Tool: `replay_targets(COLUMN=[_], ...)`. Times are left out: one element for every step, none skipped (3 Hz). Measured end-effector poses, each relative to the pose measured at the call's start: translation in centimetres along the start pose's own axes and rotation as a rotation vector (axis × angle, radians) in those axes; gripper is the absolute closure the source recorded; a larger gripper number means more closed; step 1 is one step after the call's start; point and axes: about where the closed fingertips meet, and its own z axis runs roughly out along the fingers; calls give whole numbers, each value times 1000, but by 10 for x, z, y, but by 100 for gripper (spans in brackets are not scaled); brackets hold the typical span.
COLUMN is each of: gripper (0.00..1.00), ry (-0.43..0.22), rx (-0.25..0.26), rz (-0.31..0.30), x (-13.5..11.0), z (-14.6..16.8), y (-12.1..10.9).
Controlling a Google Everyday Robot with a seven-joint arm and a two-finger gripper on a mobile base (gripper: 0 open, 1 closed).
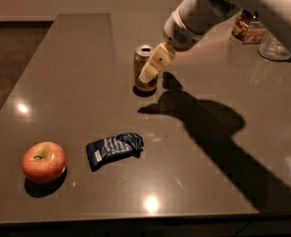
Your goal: Pick orange can
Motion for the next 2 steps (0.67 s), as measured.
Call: replay_targets(gripper=[0, 18], ry=[-32, -53], rx=[-24, -38], rz=[-2, 2], x=[-13, -20], z=[11, 14], y=[7, 7])
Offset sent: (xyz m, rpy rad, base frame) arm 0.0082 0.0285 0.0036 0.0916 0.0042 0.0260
